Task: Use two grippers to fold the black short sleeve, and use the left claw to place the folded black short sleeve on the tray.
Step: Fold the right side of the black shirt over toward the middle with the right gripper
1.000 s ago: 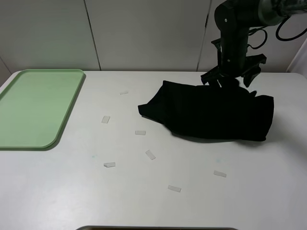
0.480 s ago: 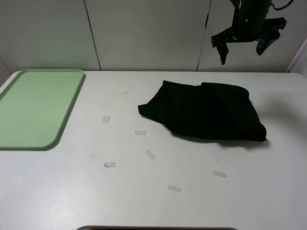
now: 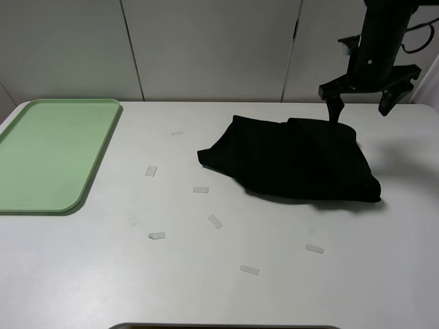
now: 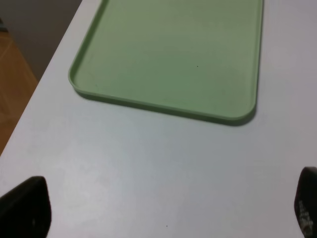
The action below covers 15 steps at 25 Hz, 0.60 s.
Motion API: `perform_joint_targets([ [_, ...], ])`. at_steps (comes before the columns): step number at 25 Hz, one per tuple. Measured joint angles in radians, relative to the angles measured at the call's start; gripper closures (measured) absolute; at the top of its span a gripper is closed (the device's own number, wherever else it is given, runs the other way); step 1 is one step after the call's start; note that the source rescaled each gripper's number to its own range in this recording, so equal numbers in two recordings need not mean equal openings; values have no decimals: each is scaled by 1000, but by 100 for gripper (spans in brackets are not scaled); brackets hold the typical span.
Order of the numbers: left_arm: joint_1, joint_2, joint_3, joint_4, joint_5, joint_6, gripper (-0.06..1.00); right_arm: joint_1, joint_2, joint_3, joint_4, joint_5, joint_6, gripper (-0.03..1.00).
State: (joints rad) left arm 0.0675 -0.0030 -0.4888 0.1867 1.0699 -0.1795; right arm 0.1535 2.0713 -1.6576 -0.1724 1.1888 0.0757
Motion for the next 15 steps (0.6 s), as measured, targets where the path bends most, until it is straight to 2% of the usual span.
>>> perform_joint_targets([
  [5, 0, 0, 0, 0, 0, 0, -4, 0, 0, 149, 80, -160, -8, -3],
  [9, 0, 0, 0, 0, 0, 0, -4, 0, 1, 211, 172, -279, -42, -3],
  [11, 0, 0, 0, 0, 0, 0, -4, 0, 17, 214, 212, -302, -59, -3],
  [15, 0, 0, 0, 0, 0, 0, -4, 0, 76, 216, 224, -334, -76, -3],
])
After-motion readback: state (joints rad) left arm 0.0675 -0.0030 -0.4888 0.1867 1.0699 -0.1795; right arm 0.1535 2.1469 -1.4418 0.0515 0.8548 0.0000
